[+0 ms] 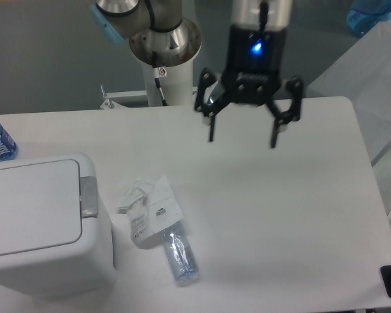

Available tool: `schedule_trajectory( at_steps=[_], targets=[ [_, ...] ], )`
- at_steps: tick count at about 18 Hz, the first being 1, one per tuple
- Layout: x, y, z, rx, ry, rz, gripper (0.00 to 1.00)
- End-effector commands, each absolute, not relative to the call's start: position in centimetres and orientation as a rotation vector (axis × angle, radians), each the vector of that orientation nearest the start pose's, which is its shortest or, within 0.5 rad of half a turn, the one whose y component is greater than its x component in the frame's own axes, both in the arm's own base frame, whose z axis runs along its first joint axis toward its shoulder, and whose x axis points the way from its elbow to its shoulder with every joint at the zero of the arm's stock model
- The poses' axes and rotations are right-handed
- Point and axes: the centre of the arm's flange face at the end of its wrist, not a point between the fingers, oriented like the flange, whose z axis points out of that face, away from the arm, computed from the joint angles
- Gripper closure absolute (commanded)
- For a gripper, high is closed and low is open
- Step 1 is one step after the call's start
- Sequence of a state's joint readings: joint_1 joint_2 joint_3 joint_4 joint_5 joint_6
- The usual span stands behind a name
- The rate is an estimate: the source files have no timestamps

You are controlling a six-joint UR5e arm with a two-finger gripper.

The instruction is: Open the trash can

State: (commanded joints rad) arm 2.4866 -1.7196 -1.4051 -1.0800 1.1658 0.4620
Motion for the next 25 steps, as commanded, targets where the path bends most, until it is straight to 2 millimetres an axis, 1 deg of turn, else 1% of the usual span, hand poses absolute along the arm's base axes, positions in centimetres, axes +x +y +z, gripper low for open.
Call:
schedule_trajectory(
  at_steps=[1, 3, 5, 7, 9, 11, 14, 18, 20, 25],
  targets=[
    [-35.8, 49.9, 55.1, -2.468, -0.447, -0.002, 0.00],
    [-33.8, 51.9, 53.4, -2.496, -0.392, -0.035, 0.00],
    [-33.2, 53.2, 52.4, -2.501, -0.375, -0.034, 0.00],
    [-31.8, 54.8, 51.6, -2.501, -0.359, -0.049, 0.00],
    [-31.5, 55.1, 51.6, -2.486, -0.390, -0.057, 0.00],
    [-30.8, 56.0, 51.3, -2.476, -0.381, -0.059, 0.00],
    [-29.7, 57.3, 50.6, -2.469, -0.402, -0.082, 0.00],
    [-28.9, 58.5, 49.5, -2.474, -0.411, -0.101, 0.00],
    [-28.5, 58.8, 49.3, -2.475, -0.415, -0.110, 0.00],
    [-28.0, 58.9, 48.6, -2.487, -0.415, -0.122, 0.00]
  ],
)
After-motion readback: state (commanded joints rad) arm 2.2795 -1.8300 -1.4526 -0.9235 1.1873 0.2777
